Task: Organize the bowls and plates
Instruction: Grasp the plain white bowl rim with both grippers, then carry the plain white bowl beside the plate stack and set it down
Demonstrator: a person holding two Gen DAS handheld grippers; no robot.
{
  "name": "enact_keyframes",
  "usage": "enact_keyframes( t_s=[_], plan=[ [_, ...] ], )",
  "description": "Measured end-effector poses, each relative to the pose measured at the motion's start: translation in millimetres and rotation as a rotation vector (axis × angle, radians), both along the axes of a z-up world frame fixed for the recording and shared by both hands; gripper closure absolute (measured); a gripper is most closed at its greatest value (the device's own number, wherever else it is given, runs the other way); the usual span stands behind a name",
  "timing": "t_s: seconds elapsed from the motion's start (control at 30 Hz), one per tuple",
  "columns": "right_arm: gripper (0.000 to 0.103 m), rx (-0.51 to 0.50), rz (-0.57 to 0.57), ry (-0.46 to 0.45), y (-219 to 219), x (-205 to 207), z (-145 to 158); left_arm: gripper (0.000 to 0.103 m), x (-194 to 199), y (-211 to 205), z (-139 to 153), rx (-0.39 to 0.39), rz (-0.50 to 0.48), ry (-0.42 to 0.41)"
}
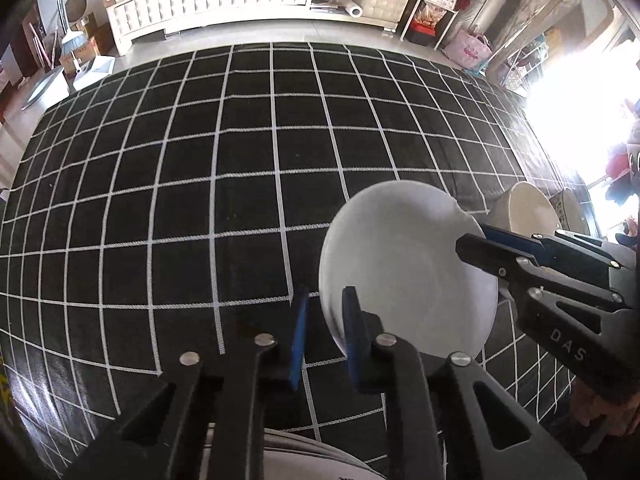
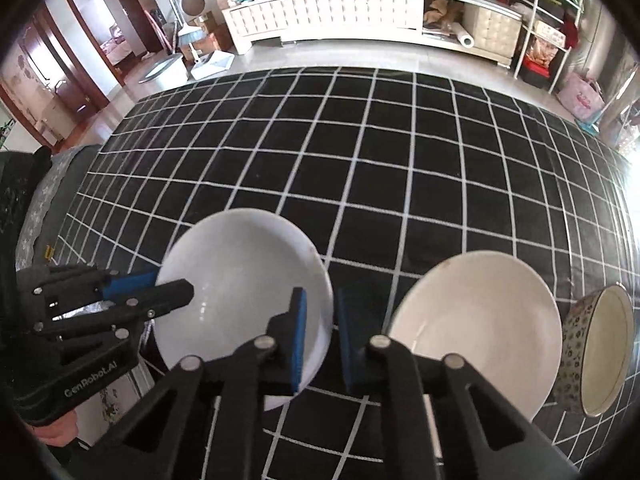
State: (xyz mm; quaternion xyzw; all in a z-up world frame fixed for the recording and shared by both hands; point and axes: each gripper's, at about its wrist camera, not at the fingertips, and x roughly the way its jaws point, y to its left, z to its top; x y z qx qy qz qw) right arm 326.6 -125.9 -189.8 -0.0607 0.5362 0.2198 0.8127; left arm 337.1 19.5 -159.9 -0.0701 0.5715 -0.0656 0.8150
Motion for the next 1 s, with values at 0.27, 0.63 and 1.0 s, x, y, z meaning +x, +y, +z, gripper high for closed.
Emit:
enact_keyframes(
  t_s=[0.27, 0.63, 1.0],
  plan=[
    [0.095, 0.042, -0.052, 0.027, -14, -3, -1, 0.094, -7, -10, 5, 0.000, -0.009, 0.003],
    [0.095, 0.061, -0.098, 0.019, -38, -51, 21, 0.094, -56, -40, 28, -0.008, -0.014, -0.012],
    [0.095, 0.068, -0.133, 0.002, -61, -107, 38, 0.094, -115, -72, 50, 0.013, -0.040, -0.046]
  ],
)
